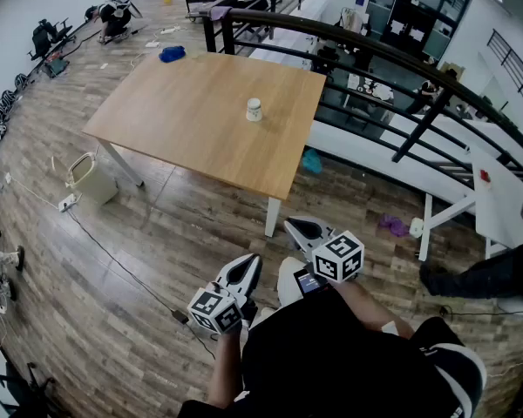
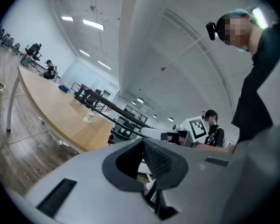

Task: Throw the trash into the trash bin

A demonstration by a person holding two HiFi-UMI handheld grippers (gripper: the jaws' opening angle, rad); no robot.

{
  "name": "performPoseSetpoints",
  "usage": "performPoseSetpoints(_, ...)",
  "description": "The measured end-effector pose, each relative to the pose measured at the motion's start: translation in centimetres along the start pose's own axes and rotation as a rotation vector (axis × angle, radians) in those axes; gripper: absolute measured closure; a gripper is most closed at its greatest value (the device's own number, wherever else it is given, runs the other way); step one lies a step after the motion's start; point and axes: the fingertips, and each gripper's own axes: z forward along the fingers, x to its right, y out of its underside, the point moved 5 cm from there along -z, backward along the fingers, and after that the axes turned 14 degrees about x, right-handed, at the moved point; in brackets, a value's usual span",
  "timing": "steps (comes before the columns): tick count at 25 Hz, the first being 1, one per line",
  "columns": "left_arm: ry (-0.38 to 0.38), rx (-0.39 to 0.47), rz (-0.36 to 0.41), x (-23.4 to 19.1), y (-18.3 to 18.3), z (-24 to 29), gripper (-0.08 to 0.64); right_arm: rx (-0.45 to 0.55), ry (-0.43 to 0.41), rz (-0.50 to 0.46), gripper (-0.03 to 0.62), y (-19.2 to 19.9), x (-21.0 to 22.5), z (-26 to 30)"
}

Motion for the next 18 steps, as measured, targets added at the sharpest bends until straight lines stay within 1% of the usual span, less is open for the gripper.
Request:
performPoseSetpoints(3, -0.004, 0.017, -0.012, -2.1, -0.3, 1.5, 0.561, 0.001, 0.018, -0.018, 0.594, -0.1, 1.9, 1.7)
performPoseSetpoints(7, 0.015, 0.005, -0.016, -4.7, -0.3, 3.5, 0.561, 0.000, 0.034, -0.023, 0.594, 0.3, 4.1, 4.5)
performPoseSetpoints(11, 0.023, -0.001, 0.006, -9.0, -1.3, 5.9, 0.561, 0.031, 0.048, -0.025, 0.594, 0.9, 7.2, 9.9)
performPoseSetpoints(14, -0.004, -0.008, 0.021, -13.6, -3.9, 7.5, 0.561, 0.024, 0.034, -0.005, 0.594, 0.7, 9.3, 16.1)
performPoseSetpoints(16, -0.031, -0.011, 0.033, -16.7, -6.5, 9.2, 0.561, 0.016, 0.031, 0.006, 0.594, -0.4, 10.8, 20.2)
performPoseSetpoints(18, -0.051, -0.007, 0.059, -19.4, -9.2, 11.4, 0.561, 0.033, 0.034, -0.001, 0.594, -2.2, 12.7, 23.6)
